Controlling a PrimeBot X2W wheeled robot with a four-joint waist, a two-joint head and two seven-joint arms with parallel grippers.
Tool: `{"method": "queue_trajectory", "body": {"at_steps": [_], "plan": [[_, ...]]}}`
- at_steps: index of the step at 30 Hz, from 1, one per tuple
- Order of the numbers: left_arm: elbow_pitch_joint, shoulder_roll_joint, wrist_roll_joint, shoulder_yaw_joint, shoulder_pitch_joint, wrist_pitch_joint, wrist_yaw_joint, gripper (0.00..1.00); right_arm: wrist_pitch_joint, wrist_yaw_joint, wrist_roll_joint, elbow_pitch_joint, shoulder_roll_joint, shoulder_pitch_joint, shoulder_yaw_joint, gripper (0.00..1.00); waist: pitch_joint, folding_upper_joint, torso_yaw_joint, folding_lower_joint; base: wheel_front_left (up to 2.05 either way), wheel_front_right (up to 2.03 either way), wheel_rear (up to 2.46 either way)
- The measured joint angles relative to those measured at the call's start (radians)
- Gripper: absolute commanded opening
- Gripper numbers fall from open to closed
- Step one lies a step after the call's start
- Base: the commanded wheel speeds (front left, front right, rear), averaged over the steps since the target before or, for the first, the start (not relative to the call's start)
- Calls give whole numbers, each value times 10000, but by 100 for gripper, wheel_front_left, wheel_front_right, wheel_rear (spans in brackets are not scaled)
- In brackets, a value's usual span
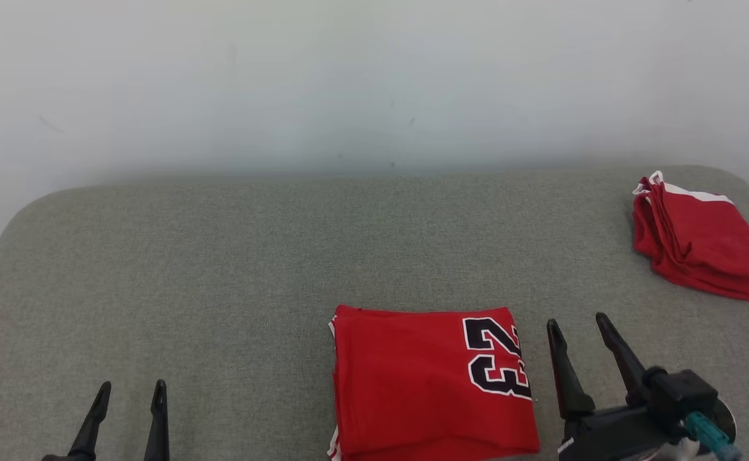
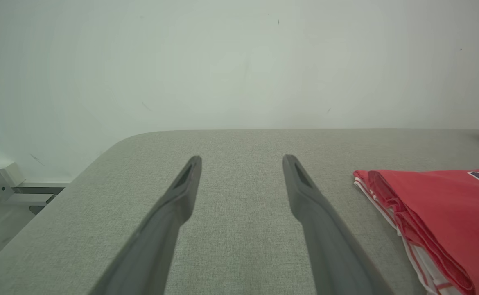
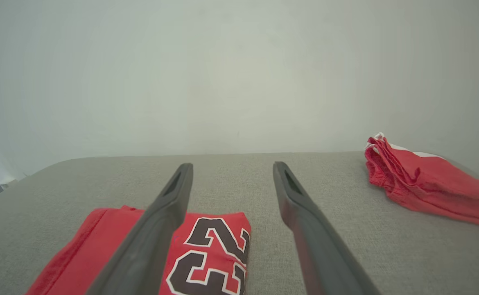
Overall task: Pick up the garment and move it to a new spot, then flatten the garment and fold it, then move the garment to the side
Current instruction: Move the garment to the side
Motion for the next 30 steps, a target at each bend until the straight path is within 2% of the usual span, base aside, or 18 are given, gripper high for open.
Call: {"method": "queue_trajectory", "body": {"at_steps": [6, 16, 30], "plan": [[-13, -12, -2, -63, -102, 0, 0, 100, 556, 0, -4, 683, -236, -1161, 261, 100, 116, 0, 27, 1, 0, 0, 0], [-25, -102, -79, -299, -325, 0, 0, 100, 1237, 0, 77, 3202, -282, -2439, 102, 100, 454, 0, 278, 0, 0, 0, 0], [44, 44, -314, -564, -981, 0, 0, 100, 1043, 0, 134, 6514, -29, -3269, -17, 100, 1142, 1, 678, 1, 0, 0, 0]]}}
